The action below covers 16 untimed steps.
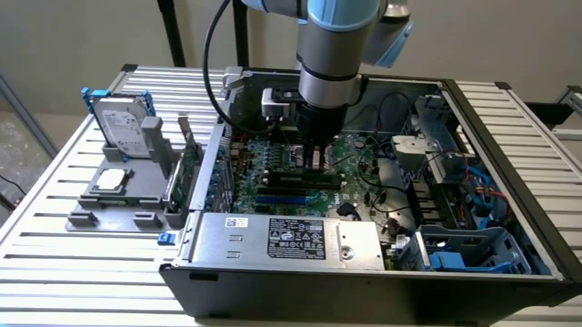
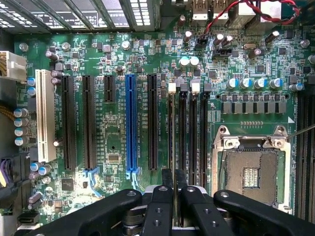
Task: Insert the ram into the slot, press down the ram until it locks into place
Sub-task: 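Insert the ram into the slot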
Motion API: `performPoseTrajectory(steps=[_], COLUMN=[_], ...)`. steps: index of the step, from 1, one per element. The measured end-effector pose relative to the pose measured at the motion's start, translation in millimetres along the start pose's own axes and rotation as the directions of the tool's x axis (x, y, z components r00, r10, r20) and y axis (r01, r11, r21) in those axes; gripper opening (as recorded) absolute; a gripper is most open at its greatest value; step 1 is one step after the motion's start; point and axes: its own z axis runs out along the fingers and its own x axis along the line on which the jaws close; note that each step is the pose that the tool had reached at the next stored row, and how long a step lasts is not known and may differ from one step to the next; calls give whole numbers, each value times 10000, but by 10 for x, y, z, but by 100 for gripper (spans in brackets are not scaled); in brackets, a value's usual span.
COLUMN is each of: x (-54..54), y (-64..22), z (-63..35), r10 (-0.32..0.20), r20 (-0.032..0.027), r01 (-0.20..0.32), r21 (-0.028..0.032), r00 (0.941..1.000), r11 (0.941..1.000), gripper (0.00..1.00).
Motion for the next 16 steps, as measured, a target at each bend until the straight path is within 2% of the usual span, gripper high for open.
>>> performPoseTrajectory(steps=[6,7,8,9,14,16], x=[0,0,0,0,4,6], y=[2,2,2,2,10,11], z=[10,11,9,-4,-200,-246], r10=[5,5,5,5,5,5], r20=[-3,-1,0,3,2,3], r01=[-5,-5,-5,-5,-5,-5], r21=[-4,-2,-2,0,-4,-3], r00=[10000,10000,10000,10000,10000,10000], r11=[10000,10000,10000,10000,10000,10000], gripper=[15,20,20,27,27,27])
